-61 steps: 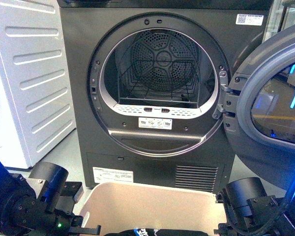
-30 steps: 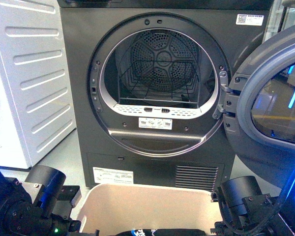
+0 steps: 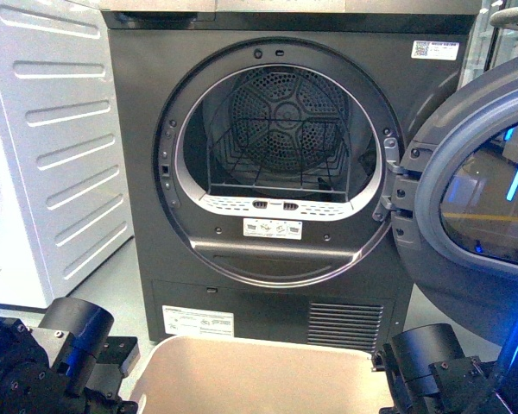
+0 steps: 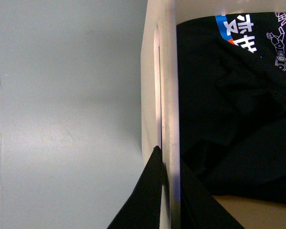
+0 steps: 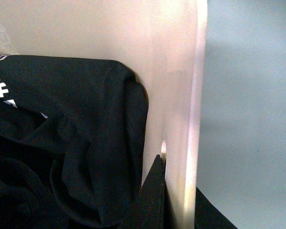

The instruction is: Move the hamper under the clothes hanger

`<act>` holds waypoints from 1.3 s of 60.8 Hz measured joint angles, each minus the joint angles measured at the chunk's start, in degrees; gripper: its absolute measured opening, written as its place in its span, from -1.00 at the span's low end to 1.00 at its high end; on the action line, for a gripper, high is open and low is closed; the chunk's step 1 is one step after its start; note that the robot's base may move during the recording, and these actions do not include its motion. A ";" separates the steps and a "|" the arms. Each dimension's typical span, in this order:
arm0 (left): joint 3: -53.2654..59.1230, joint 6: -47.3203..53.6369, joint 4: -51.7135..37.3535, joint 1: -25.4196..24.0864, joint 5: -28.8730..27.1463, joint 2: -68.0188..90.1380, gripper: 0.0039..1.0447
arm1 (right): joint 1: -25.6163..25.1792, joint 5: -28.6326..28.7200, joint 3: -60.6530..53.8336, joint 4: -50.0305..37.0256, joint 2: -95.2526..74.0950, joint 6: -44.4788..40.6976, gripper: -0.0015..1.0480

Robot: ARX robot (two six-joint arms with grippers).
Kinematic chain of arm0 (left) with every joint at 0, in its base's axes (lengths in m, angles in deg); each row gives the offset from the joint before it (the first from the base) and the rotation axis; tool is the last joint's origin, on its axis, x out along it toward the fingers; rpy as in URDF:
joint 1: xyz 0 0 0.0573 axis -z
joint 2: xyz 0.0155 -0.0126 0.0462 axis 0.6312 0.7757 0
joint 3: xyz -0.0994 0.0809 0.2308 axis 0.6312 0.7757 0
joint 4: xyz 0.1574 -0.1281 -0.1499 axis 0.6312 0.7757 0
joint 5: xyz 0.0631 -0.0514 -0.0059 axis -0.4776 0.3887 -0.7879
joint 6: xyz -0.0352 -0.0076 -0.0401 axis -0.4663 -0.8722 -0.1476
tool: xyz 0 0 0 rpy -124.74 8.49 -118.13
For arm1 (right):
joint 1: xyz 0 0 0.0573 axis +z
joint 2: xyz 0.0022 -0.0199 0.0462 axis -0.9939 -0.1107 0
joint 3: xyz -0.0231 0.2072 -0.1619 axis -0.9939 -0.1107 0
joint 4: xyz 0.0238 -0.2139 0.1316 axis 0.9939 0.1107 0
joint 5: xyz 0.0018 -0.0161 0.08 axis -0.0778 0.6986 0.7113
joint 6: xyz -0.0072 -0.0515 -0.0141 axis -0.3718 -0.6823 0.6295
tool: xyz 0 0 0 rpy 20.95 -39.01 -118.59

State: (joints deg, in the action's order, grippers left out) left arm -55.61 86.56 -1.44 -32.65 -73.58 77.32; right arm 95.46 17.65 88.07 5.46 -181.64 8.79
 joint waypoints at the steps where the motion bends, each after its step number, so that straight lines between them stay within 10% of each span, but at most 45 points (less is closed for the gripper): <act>1: 0.13 0.00 0.07 0.00 -0.02 -0.26 -0.92 | 0.00 0.00 -0.13 -0.02 0.26 0.00 -0.95; 79: 1.53 0.66 0.44 -0.11 -1.05 -4.46 -0.92 | 0.55 -0.17 -1.16 -0.55 3.89 -0.22 -0.95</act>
State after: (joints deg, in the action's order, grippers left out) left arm -54.08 87.21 -1.01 -32.76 -74.63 72.87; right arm 96.00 17.48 86.91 4.92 -177.75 8.57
